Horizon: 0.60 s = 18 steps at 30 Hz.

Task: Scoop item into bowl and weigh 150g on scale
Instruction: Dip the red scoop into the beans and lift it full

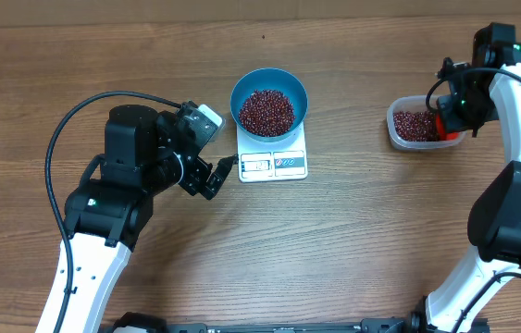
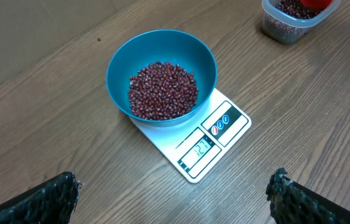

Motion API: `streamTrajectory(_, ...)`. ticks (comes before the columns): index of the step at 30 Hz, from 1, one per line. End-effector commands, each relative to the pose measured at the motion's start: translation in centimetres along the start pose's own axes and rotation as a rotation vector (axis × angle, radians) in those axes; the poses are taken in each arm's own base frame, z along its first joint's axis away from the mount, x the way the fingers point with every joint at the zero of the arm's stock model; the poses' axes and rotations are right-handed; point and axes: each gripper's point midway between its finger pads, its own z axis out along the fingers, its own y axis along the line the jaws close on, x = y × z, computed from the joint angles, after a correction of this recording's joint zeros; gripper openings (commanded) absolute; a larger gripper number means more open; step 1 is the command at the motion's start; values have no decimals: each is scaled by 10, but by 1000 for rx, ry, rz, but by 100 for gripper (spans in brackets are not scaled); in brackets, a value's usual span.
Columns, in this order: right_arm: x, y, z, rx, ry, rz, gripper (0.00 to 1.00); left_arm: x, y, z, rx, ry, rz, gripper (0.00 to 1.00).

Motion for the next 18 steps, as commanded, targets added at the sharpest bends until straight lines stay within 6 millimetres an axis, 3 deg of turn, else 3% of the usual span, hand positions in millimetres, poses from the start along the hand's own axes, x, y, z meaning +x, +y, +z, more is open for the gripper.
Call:
streamTrajectory(1, 4, 15, 9, -21, 10, -50, 4, 0, 0, 1, 9, -3, -18, 100)
streamTrajectory(7, -6, 50, 9, -183, -47, -53, 4, 0, 0, 1, 9, -3, -18, 100)
streamTrajectory(18, -16, 77, 2, -355, -83, 112, 4, 0, 0, 1, 9, -3, -18, 99)
